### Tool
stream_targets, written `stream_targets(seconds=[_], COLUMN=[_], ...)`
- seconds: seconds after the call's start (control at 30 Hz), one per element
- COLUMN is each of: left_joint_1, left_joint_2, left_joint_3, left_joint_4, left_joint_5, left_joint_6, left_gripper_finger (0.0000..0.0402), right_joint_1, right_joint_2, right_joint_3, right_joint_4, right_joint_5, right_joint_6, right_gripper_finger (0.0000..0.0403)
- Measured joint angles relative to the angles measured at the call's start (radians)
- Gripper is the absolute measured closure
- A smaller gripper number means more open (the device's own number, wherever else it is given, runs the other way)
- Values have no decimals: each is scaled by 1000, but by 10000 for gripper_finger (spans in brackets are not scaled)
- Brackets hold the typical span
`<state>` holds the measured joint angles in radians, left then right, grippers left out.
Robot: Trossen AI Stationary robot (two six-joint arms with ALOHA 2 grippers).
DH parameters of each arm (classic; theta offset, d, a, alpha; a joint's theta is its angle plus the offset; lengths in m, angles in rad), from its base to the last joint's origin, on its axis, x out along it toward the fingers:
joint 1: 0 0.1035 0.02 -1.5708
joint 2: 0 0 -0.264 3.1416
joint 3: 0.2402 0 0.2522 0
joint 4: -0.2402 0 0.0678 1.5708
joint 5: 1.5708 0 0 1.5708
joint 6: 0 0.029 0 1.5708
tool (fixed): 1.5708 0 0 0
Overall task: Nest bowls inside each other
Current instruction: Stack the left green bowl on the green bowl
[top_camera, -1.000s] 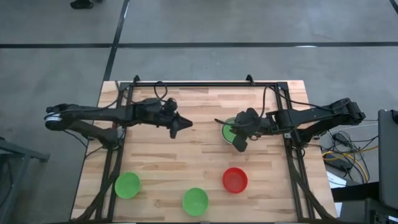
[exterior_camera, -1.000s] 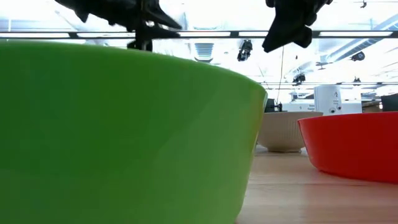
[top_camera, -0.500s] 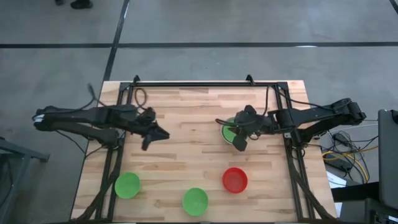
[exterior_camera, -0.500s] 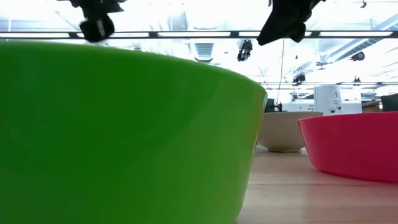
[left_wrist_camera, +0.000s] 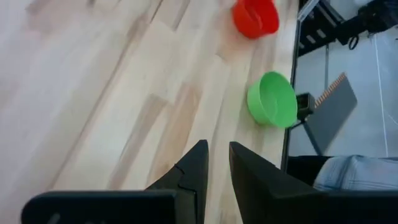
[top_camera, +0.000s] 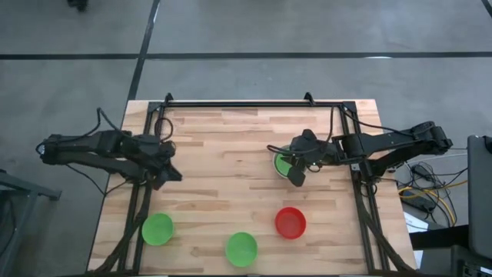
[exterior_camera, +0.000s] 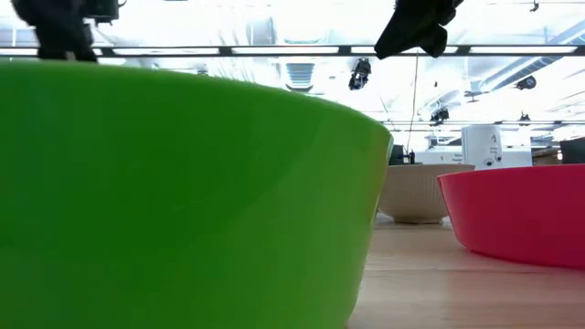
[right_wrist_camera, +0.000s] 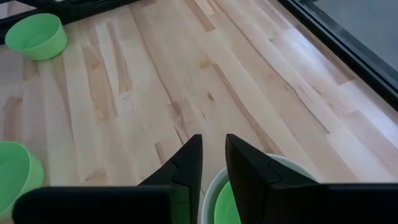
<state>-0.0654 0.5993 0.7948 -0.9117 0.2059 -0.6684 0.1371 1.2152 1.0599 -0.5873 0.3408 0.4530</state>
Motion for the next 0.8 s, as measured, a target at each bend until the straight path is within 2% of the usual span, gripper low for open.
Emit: stream_targets(seconds=[0.23,0.43,0.7,0.8], left_joint_1=[-2,-2,-2,-2], left_joint_2=[-87,-147,-169,-170], left_joint_3=[2,3,2,-10], left_joint_4=[-45,-159,-69,16], left_joint_5=[147,131,102,99], left_joint_6=[-7,29,143,185], left_gripper_finger=[332,332,332,332], right_joint_1=[0,0,0,0], right_joint_2=[0,0,1,1], right_joint_3=[0,-1,-2,-2], right_joint_4=[0,0,0,0], right_joint_5=[0,0,0,0], right_joint_6=[0,0,0,0], right_gripper_finger=[339,339,339,339])
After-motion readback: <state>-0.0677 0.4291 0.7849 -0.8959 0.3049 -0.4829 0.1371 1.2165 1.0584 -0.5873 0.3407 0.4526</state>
